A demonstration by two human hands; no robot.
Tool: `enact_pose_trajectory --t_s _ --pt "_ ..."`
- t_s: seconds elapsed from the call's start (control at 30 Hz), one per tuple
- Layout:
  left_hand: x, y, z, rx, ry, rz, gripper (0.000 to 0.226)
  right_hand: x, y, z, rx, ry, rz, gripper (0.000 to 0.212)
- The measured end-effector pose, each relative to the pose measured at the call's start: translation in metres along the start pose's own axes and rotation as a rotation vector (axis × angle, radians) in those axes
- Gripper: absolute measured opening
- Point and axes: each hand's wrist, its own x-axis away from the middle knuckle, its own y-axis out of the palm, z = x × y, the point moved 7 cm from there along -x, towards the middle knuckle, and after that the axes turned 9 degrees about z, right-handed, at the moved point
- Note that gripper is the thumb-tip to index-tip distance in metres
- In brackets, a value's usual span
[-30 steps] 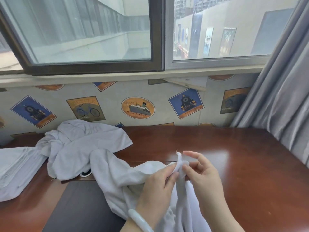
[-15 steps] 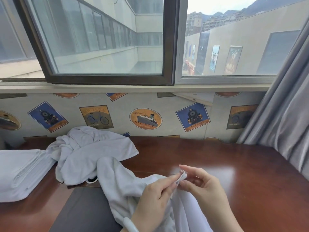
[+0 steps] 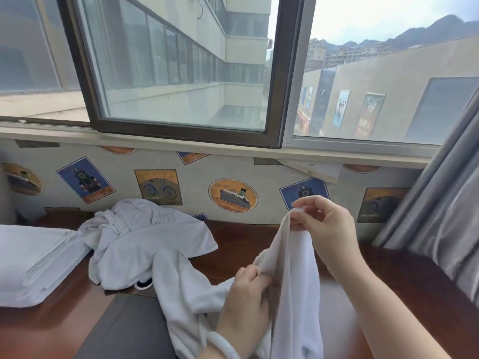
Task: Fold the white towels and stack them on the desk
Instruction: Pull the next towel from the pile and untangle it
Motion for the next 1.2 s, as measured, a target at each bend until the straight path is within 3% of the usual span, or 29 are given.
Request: enact_pose_trajectory --t_s 0.1,0.2,0.3,0.4,0.5,0.53,0.6,0.7,0.77,0.93,1.03,1.1,1.2 --pt "-0.002 0.003 0.003 0.250 -0.209 -0.111 0.019 -0.020 0.000 -0.007 -0.009 -0.008 0.033 0.013" --pt "0.006 0.006 0.004 0.410 -0.380 -0.198 0.035 -0.028 0.000 -0.003 -0.008 -0.013 0.067 0.015" --pt "0.022 0.014 0.000 0.159 -0.331 -0.262 0.060 -0.031 -0.002 0.000 -0.003 -0.017 0.105 0.015" --pt "0.039 0.024 -0.014 0.041 -0.358 -0.273 0.042 -0.037 -0.009 0.000 -0.017 -0.020 0.147 0.014" --pt "0.032 -0.004 -0.032 0.133 -0.371 -0.079 0.010 -0.050 -0.035 0.012 0.006 0.017 0.212 0.013" --pt "0.022 -0.022 -0.038 0.159 -0.345 0.004 0.003 -0.054 -0.048 0.021 -0.002 0.049 0.243 0.014" --pt "-0.016 -0.054 -0.044 0.141 -0.275 0.089 0.018 -0.060 -0.075 0.036 -0.029 0.122 0.306 0.013" --pt "-0.100 -0.089 -0.015 -0.001 -0.041 0.054 0.011 -0.074 -0.105 0.035 -0.117 0.159 0.370 0.009" --pt "-0.165 -0.117 0.020 -0.079 0.151 0.137 0.015 -0.089 -0.122 0.007 -0.198 0.121 0.419 0.011" --pt "-0.262 -0.203 0.122 -0.062 0.408 0.461 0.015 -0.114 -0.164 -0.095 -0.280 -0.132 0.528 0.015" --pt "-0.271 -0.203 0.128 -0.069 0.464 0.305 0.014 -0.111 -0.177 -0.112 -0.238 -0.193 0.533 0.012" --pt "-0.266 -0.188 0.110 -0.070 0.474 0.175 0.025 -0.108 -0.175 -0.102 -0.177 -0.193 0.493 0.011" --pt "-0.250 -0.171 0.079 -0.148 0.468 0.121 0.040 -0.103 -0.159 -0.077 -0.098 -0.163 0.436 0.012"
